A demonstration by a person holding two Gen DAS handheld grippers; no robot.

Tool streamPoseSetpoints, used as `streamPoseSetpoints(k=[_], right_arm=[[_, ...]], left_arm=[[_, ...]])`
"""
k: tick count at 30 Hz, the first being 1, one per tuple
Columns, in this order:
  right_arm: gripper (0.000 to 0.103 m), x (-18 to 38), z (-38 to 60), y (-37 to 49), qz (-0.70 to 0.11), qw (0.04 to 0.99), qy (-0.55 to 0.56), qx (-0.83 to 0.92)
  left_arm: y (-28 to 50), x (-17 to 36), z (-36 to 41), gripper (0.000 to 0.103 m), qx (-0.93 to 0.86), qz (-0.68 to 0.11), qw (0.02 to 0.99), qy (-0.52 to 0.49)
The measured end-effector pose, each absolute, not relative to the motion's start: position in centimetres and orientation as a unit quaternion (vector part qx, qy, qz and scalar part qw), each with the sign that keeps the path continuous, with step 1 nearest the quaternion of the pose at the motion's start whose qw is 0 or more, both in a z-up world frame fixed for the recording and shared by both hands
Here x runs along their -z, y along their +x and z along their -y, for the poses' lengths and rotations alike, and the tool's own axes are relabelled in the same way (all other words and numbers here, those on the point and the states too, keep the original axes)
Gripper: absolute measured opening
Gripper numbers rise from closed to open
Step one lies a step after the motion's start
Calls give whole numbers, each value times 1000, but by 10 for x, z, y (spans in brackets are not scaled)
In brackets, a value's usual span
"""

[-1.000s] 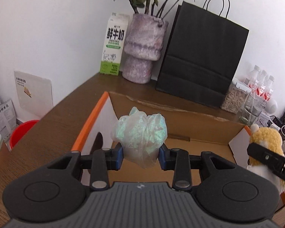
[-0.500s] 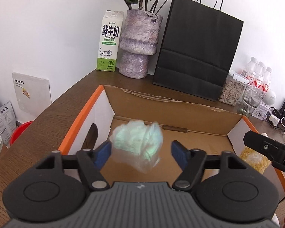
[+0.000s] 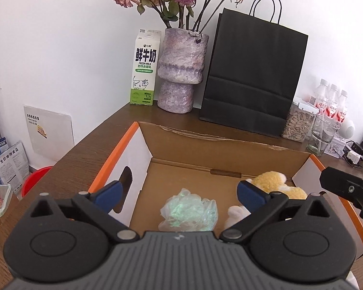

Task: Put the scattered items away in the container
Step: 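Carry the sheep and green bag over the box and open both grippers, then withdraw both grippers from the box back toward the table items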

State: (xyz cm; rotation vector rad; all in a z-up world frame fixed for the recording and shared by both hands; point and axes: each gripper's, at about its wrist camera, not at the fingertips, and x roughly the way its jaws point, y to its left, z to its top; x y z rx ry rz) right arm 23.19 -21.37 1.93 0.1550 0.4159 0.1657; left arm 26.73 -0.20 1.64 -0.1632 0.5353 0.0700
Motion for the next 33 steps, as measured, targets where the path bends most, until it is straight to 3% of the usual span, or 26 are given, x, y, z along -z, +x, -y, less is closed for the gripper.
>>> streamPoseSetpoints(k=[14, 33], right_arm=[[103, -38, 207, 217, -186, 977, 53, -86], [103, -59, 206, 145, -171, 981, 20, -93]], left_arm=[[254, -32, 6, 103, -38, -233, 969, -74], [178, -72, -15, 103, -42, -191, 979, -61]])
